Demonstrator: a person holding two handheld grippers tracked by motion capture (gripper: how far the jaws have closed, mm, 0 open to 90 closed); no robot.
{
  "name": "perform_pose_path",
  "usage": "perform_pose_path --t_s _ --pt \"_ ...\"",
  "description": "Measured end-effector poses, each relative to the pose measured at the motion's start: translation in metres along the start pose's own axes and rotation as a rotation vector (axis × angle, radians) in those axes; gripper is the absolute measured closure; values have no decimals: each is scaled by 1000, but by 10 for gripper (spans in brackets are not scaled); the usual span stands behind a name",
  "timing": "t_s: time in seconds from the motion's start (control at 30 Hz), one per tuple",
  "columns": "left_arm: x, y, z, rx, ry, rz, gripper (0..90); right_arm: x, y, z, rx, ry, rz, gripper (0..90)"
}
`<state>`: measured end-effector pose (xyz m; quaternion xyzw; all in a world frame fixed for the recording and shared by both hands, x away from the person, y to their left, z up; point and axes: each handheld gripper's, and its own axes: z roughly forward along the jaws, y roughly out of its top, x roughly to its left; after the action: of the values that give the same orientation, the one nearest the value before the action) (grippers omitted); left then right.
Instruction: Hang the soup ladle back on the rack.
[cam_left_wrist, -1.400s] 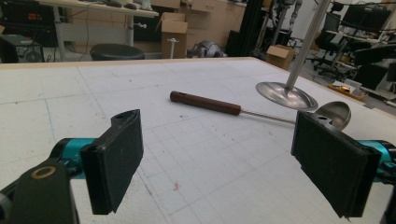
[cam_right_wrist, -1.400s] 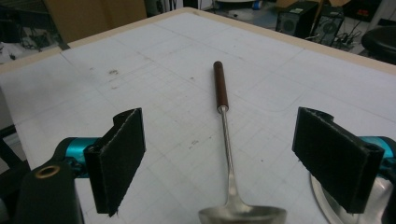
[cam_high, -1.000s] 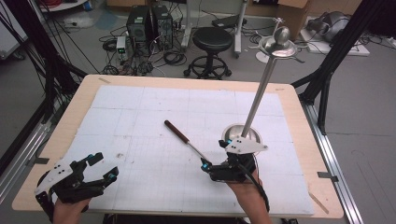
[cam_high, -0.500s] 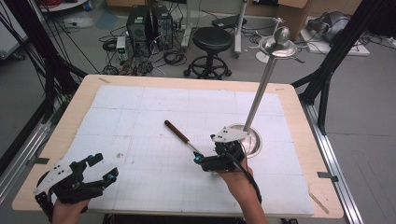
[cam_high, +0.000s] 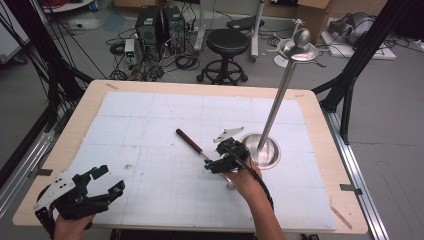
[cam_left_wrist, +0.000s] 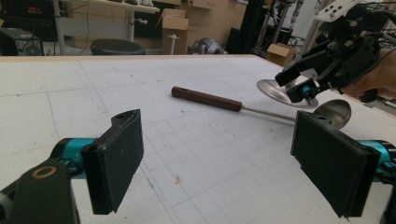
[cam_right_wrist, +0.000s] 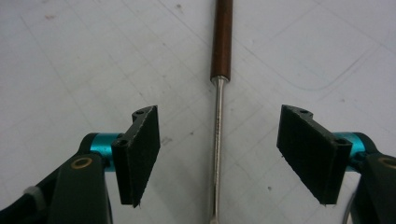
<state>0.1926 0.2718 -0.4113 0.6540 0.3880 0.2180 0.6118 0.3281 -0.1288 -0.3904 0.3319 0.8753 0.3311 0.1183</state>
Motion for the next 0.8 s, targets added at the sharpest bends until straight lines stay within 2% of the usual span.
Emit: perform_pose_path --t_s 0.03,0.07,0.43,0.73,0.8 --pt "0 0 0 0 0 0 175 0 0 0 0 0 0 296" --pt "0 0 0 -1 -1 1 175 -2 -1 3 29 3 4 325" --pt "0 0 1 6 -6 9 175 -7 -6 16 142 36 12 478" --pt "-1 0 2 10 -5 8 175 -10 -8 22 208 54 2 508" --pt "-1 0 2 14 -7 11 175 -11 -8 23 223 54 -14 509"
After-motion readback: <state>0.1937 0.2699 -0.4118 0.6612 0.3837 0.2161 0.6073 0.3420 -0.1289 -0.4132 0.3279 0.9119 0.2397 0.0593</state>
